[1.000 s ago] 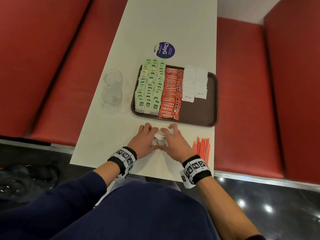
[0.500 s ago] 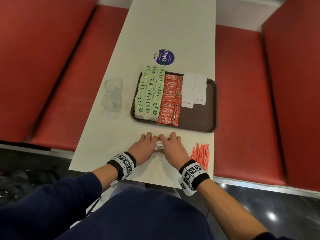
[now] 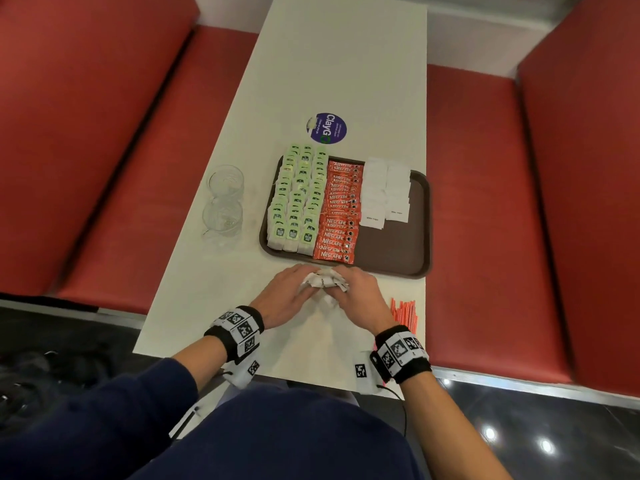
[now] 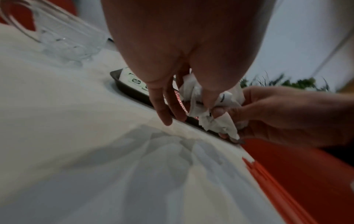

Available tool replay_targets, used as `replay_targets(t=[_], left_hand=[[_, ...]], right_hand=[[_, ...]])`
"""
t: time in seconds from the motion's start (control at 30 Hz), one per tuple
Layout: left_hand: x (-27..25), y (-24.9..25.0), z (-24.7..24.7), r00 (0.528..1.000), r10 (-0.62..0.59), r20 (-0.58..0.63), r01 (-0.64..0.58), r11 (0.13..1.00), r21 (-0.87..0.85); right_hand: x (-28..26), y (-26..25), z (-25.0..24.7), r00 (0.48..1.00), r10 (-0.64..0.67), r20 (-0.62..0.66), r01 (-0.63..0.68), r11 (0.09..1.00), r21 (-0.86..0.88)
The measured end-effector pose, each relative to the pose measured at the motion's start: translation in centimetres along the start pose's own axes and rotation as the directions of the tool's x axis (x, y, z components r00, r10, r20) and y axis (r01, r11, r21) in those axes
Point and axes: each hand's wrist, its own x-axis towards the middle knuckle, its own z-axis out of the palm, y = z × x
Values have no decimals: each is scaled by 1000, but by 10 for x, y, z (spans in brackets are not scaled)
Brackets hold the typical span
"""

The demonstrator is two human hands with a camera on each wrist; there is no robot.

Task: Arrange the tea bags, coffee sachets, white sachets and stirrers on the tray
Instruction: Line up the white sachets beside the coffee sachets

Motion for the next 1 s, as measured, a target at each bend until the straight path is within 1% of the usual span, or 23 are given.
replay_targets(t=[0.07, 0.1, 0.13, 0.17, 0.2, 0.23, 0.3, 0.33, 0.37, 0.4, 0.47, 0.5, 0.53, 0.6, 0.67, 0.77, 0.83, 0.87, 0.93, 1.0], left_hand=[[0, 2, -1, 1000, -5, -13, 3, 996, -93], [1, 3, -1, 999, -43, 2, 43, 986, -164], [1, 8, -2, 992, -119, 39, 125, 953, -274], [1, 14, -4, 973, -210, 93, 230, 881, -414], [2, 22, -6, 948, -273, 164, 318, 778, -542], [2, 29, -8, 927, -308, 215, 372, 669, -643], [5, 38, -11, 912, -322, 253, 390, 499, -774], [6, 41, -11, 914, -322, 246, 374, 441, -815], [8, 44, -12, 915, -330, 232, 360, 410, -838], [10, 45, -12, 913, -353, 206, 351, 422, -836], [16, 42, -10, 904, -406, 134, 342, 501, -795], [18, 40, -9, 902, -420, 98, 327, 518, -791], [19, 38, -7, 900, -429, 77, 312, 509, -802], [21, 36, -8, 885, -458, 85, 315, 454, -834], [21, 34, -11, 870, -480, 111, 333, 407, -851], [18, 30, -15, 854, -499, 147, 347, 336, -875], [16, 26, -21, 846, -516, 137, 344, 330, -879], [14, 25, -26, 837, -533, 120, 336, 328, -883], [10, 23, -39, 823, -559, 104, 302, 274, -913], [4, 26, -55, 814, -567, 126, 285, 201, -937]], right_hand=[[-1, -1, -6, 999, 29, 13, -30, 999, 31], [-1, -2, -6, 999, 42, 24, -43, 997, 59], [0, -2, -4, 998, 51, 34, -54, 995, 85], [0, 1, -1, 998, 57, 42, -61, 992, 107], [1, 2, 3, 997, 58, 51, -64, 990, 129], [1, 0, 6, 997, 53, 59, -61, 988, 139], [-1, -16, 7, 997, 36, 75, -44, 993, 108], [-2, -25, 8, 994, 39, 100, -48, 995, 88], [-2, -31, 10, 991, 42, 128, -52, 996, 75], [-1, -35, 13, 987, 52, 150, -62, 996, 64], [1, -42, 18, 984, 85, 155, -96, 993, 66], [1, -46, 19, 988, 96, 124, -106, 991, 79], [0, -49, 20, 993, 96, 70, -102, 990, 100], [-1, -53, 19, 993, 111, -39, -101, 976, 191], [-3, -54, 18, 985, 146, -88, -119, 959, 259], [-2, -53, 11, 991, 111, -74, -91, 969, 228], [-1, -52, -1, 997, 74, -18, -66, 955, 288], [1, -50, -8, 997, 82, -5, -75, 938, 338], [6, -42, -22, 990, 130, -49, -104, 925, 366], [11, -27, -29, 985, 132, -112, -98, 957, 272]])
